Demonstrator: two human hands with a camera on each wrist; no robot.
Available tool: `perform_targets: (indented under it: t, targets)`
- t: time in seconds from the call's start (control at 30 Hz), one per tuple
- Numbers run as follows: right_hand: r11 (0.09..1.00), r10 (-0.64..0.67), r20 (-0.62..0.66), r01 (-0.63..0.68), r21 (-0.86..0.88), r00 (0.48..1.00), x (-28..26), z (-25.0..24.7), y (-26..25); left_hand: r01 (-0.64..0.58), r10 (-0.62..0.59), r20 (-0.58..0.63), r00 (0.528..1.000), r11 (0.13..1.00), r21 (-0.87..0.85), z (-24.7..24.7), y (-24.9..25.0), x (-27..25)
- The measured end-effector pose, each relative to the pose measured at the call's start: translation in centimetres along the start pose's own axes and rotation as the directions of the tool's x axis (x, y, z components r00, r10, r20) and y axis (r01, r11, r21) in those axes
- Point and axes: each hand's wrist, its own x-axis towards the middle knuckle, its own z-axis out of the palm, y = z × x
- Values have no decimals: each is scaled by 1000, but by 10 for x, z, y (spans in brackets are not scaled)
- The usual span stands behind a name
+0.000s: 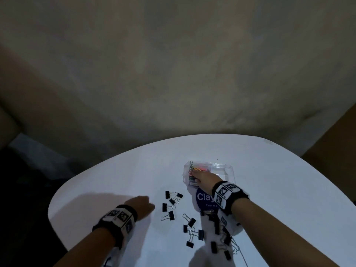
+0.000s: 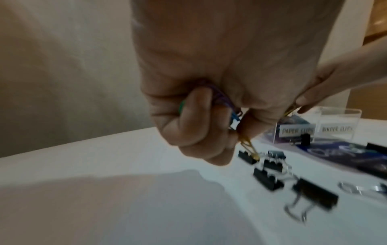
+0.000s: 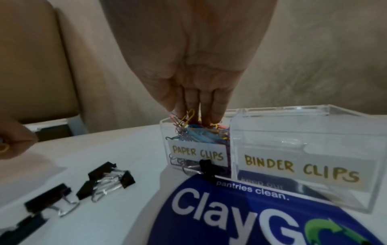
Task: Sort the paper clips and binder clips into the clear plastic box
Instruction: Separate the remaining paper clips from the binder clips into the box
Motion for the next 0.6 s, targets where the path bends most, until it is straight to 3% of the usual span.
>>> perform_targets:
  t: [0.17,0.3,0.4,0.5,0.6]
  targets:
    - [968,59,-233,1,252,971,-12,-16,20,-165,168,3,986,972,-168,-35,40,23]
    - [934,151,-296,-38,356,943,-41,-16,61,-250,245,-53,968,935,-251,-57,77,49]
    - [908,234,-268,-112,403,935,-68,2,92,-285,279,-58,958,936,-208,-71,110,61]
    - [877,311,-158,-219,428,937,-89,25,116,-331,327,-52,944,938,-102,-80,139,67]
    - [843,331,-115,-239,482,937,-106,34,122,-375,371,-54,927,924,-76,-80,155,73]
